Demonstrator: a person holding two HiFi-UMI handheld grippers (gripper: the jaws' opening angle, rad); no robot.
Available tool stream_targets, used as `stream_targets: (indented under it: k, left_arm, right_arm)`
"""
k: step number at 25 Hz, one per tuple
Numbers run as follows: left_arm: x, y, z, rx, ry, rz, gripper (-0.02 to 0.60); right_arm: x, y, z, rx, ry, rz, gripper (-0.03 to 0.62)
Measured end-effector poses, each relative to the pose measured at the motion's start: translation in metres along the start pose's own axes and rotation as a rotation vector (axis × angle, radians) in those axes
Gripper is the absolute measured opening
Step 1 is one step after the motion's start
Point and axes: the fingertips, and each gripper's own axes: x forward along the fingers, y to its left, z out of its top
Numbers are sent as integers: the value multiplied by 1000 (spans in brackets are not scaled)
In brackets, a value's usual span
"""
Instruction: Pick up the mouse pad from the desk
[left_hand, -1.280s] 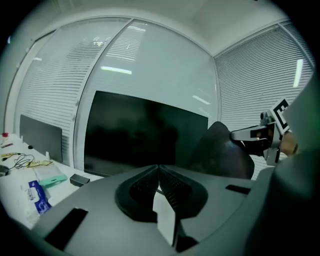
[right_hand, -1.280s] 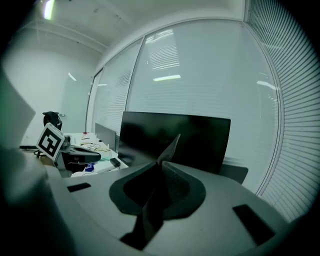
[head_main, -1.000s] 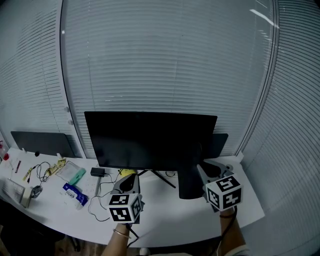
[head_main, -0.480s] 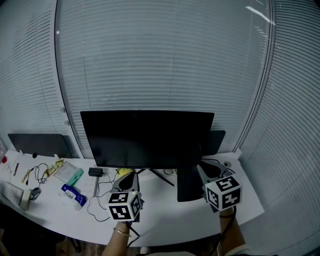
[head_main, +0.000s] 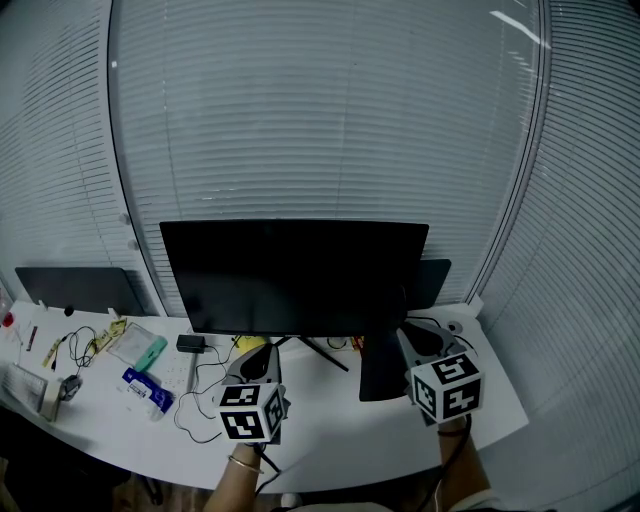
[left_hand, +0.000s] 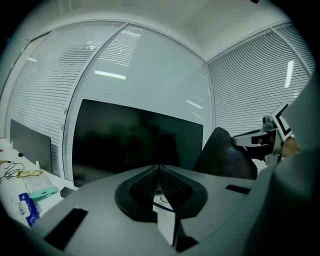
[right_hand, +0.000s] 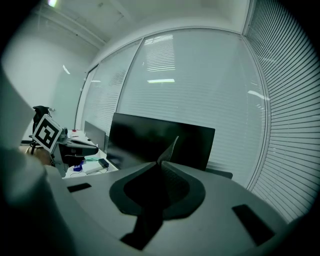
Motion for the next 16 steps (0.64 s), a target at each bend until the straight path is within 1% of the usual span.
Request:
stream_targets:
  k: [16]
  left_arm:
    - [-3,-4,-9,-3,20,-4,21]
  right_arm:
    - [-5,-2,-6,15,10,-10,52]
